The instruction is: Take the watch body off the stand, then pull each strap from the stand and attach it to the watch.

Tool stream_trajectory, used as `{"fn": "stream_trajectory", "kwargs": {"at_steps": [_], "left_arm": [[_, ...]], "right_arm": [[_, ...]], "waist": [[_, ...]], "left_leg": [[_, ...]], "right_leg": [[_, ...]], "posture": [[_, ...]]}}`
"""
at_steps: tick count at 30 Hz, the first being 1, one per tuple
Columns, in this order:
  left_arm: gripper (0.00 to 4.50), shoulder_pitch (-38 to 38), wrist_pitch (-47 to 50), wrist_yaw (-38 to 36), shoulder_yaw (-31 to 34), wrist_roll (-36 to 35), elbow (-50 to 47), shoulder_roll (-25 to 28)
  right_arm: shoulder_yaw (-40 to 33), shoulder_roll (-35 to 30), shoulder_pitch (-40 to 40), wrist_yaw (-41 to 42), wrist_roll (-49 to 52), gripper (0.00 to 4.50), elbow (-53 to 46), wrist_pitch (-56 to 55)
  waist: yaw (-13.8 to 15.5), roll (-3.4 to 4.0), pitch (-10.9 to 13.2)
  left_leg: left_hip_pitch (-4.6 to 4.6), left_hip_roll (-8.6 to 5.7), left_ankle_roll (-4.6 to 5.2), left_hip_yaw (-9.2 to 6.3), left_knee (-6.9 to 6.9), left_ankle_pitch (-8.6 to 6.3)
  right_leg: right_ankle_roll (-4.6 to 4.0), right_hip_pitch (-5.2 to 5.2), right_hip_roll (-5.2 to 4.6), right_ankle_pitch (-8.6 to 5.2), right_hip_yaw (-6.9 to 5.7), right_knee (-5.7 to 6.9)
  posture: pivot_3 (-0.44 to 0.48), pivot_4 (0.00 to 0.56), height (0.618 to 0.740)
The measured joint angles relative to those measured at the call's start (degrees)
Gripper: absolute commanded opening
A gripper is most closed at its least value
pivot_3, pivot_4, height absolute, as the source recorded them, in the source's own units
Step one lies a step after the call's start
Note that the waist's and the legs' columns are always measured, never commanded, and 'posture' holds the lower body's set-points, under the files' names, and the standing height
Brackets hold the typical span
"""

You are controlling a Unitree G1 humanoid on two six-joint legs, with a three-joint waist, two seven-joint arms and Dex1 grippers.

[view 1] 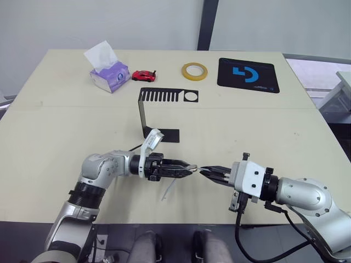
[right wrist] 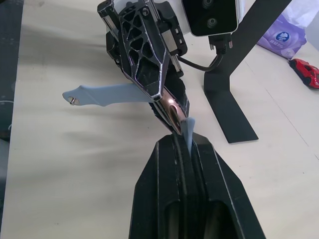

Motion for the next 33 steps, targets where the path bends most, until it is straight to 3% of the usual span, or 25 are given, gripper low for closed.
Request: {"fn": "stream_trajectory", "kwargs": {"at_steps": [33], "left_arm": [[1.75,0.00,1.27,1.15,0.34,-0.04,0.17,-0.45]], "right_arm": [[0.28,0.63,0.34,1.27,-2.25,0.00,0.67,-2.83]], "waist": [[0.01,0.00,0.00]], "left_leg": [[0.00,0.00,0.00,0.00,0.01,0.00]], "right_leg": [[0.00,0.00,0.00,0.00,0.00,0.01]], "posture": [[0.000,0.150,0.740]]}}
